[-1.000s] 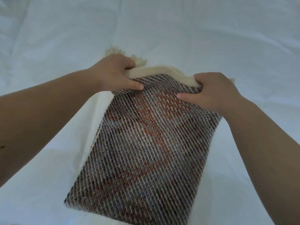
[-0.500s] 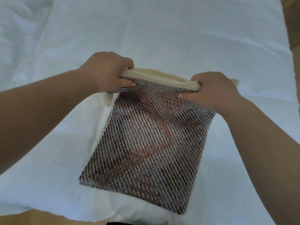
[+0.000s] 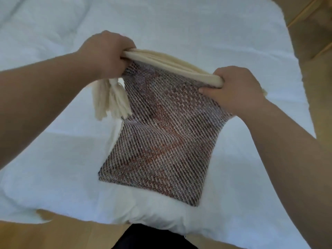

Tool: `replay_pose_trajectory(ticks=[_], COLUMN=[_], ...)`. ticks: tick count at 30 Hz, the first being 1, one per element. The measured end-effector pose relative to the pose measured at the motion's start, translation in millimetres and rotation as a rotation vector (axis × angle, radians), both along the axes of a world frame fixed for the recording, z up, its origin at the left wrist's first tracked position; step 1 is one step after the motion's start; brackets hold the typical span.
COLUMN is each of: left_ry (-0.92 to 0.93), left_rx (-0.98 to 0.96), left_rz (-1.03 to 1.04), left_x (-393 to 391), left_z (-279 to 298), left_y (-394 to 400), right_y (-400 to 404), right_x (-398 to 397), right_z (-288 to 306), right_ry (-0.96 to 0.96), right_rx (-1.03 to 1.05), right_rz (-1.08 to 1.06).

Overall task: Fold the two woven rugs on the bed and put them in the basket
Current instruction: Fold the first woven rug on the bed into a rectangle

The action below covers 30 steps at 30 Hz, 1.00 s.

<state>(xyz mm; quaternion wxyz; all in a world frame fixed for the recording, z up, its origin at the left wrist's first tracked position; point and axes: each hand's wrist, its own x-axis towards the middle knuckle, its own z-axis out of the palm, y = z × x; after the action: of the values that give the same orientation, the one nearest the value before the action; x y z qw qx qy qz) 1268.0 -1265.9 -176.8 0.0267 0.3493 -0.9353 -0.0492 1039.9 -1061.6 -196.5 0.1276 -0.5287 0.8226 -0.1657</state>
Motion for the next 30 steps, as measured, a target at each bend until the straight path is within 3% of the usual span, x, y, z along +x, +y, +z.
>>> replay_pose_trajectory(ticks=[6, 12, 18, 30], left_ry=[0.045, -0.091, -0.025, -0.078], left_rx=[-0.004, -0.215, -0.053, 0.017], left_rz=[0.043, -0.021, -0.057, -0.114], left_x=[4, 8, -2, -30], left_z=[22, 9, -9, -62], left_y=[-13, -51, -103, -137], right_y=[-8, -44, -86, -109], right_x=[-1, -2, -9, -34], right_z=[24, 23, 13, -41], right_ry=[0.061, 0.134, 0.185, 0.118], right_rx=[-0.016, 0.075, 0.125, 0.181], right_rz=[-0.036, -0.099, -0.144, -0.167])
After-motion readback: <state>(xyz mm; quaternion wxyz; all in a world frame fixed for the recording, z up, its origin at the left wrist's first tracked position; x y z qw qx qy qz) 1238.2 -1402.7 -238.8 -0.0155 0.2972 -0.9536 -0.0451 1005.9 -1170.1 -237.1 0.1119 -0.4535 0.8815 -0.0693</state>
